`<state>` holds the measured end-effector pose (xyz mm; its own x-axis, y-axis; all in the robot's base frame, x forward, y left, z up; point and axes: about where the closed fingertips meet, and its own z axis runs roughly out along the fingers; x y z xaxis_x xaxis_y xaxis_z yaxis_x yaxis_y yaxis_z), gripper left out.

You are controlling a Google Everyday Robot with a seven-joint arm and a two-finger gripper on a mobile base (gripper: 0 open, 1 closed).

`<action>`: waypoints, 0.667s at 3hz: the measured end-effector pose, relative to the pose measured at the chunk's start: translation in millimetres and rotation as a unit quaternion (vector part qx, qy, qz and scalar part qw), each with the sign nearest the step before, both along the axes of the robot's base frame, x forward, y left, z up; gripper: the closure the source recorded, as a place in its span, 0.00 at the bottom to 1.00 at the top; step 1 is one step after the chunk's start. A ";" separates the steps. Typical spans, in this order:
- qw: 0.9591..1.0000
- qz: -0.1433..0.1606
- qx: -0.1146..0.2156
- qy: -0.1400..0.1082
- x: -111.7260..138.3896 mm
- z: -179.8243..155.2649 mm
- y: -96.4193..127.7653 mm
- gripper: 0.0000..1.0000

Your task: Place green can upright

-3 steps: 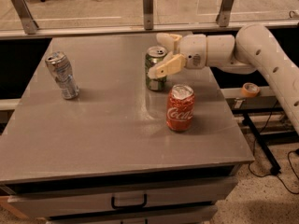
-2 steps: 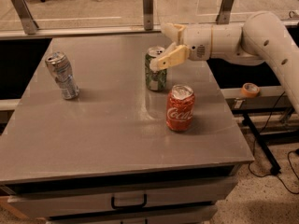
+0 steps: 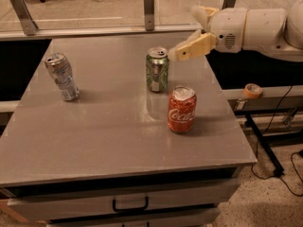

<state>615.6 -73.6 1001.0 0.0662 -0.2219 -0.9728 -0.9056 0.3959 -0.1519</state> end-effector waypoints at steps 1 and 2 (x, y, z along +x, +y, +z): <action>0.995 -0.096 -0.031 0.017 -12.4 7.1 -26.8 0.00; 0.994 -0.105 -0.026 0.024 -13.6 11.4 -20.2 0.00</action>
Offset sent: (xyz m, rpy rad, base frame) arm -0.0114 -0.0250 0.0066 -0.0583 0.0272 -0.1730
